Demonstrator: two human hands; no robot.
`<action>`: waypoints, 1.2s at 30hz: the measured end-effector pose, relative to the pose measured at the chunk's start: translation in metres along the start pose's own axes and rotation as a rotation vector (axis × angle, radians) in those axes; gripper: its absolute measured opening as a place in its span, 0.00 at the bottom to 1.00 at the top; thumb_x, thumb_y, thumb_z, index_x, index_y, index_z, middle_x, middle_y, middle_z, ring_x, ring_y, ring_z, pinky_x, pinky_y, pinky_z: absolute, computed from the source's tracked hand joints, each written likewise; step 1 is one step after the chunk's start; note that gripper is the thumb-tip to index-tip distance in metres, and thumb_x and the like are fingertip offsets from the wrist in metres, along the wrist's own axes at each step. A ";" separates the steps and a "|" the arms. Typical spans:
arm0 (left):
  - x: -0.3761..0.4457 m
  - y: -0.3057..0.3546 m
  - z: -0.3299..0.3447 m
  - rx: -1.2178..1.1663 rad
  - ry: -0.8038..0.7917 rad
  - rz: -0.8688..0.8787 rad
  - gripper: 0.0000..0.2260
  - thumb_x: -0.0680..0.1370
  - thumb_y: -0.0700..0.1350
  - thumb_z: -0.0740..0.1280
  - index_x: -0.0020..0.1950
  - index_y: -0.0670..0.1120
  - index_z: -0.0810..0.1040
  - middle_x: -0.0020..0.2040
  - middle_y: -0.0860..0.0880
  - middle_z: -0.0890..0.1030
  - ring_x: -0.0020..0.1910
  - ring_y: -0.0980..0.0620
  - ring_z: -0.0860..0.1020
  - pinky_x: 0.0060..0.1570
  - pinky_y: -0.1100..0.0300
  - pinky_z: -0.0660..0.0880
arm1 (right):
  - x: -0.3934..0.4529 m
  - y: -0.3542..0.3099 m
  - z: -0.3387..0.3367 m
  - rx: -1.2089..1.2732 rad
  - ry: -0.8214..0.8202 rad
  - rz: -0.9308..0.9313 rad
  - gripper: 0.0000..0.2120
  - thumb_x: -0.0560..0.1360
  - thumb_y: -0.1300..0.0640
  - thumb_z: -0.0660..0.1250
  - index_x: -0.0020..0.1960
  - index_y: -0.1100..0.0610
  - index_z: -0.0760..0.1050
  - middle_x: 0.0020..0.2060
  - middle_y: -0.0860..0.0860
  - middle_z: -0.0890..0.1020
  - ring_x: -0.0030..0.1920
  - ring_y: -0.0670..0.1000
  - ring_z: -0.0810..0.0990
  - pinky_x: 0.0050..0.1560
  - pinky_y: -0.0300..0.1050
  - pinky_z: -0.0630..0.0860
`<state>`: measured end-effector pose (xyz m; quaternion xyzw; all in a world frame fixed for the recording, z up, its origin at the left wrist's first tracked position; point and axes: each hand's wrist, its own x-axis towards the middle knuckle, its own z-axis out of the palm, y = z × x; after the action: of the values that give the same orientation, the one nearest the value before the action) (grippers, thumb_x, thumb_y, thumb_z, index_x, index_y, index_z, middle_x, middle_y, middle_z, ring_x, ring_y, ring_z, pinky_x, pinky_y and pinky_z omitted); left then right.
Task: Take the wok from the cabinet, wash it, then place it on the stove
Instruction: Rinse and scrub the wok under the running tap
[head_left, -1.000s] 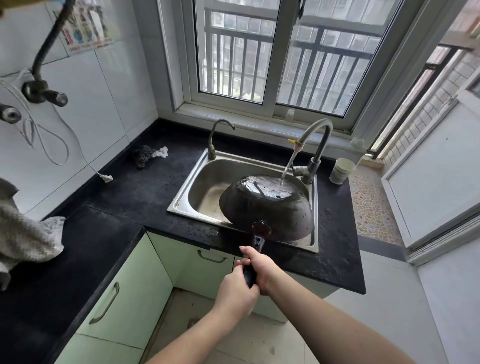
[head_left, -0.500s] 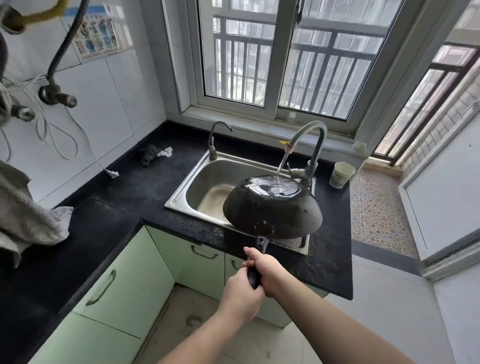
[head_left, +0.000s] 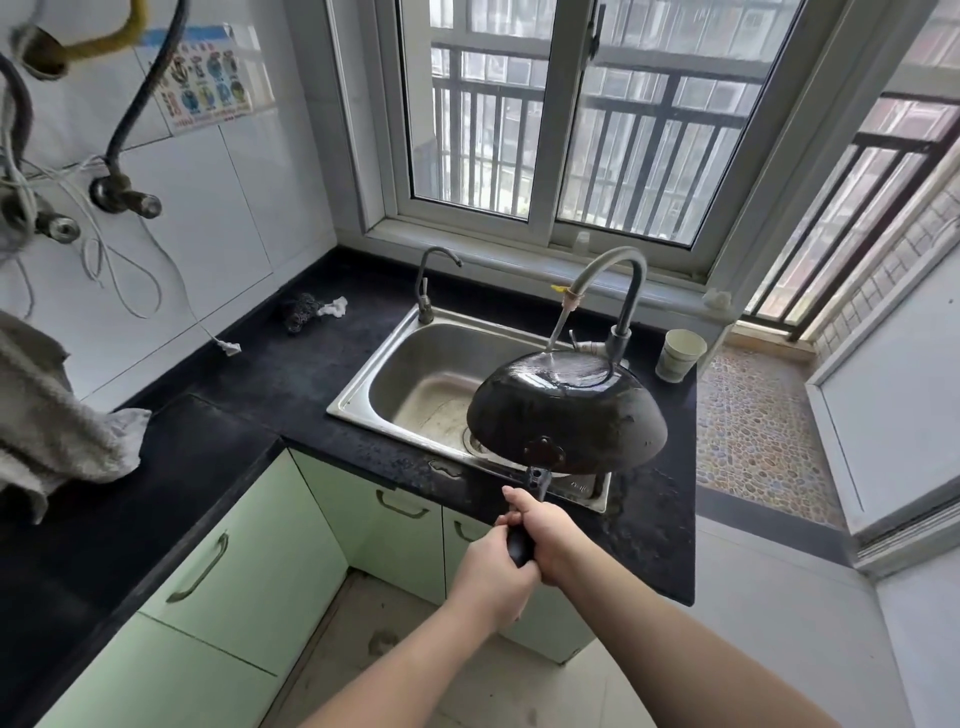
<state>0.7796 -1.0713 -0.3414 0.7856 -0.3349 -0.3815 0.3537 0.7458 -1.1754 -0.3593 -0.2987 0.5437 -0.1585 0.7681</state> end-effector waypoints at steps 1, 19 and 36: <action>0.001 0.001 0.000 0.000 -0.005 0.002 0.16 0.71 0.49 0.64 0.58 0.52 0.77 0.40 0.53 0.82 0.30 0.57 0.79 0.23 0.67 0.72 | 0.001 -0.001 0.000 0.015 -0.004 0.003 0.14 0.76 0.56 0.68 0.36 0.58 0.67 0.18 0.48 0.69 0.29 0.48 0.75 0.36 0.45 0.74; 0.023 0.013 -0.022 -0.037 -0.130 0.053 0.18 0.67 0.47 0.62 0.56 0.49 0.76 0.33 0.49 0.78 0.19 0.52 0.73 0.20 0.62 0.69 | 0.003 -0.019 0.014 0.023 0.080 -0.052 0.16 0.76 0.56 0.68 0.33 0.58 0.68 0.18 0.48 0.71 0.30 0.48 0.77 0.33 0.43 0.75; 0.004 0.024 -0.033 -0.065 -0.069 -0.051 0.14 0.71 0.42 0.62 0.56 0.47 0.74 0.31 0.46 0.77 0.16 0.54 0.71 0.19 0.63 0.69 | -0.012 -0.017 0.027 -0.034 -0.030 -0.004 0.15 0.77 0.56 0.67 0.34 0.58 0.68 0.17 0.47 0.70 0.27 0.46 0.76 0.31 0.40 0.75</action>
<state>0.8028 -1.0771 -0.3086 0.7684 -0.3139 -0.4279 0.3575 0.7678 -1.1740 -0.3330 -0.3150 0.5342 -0.1462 0.7708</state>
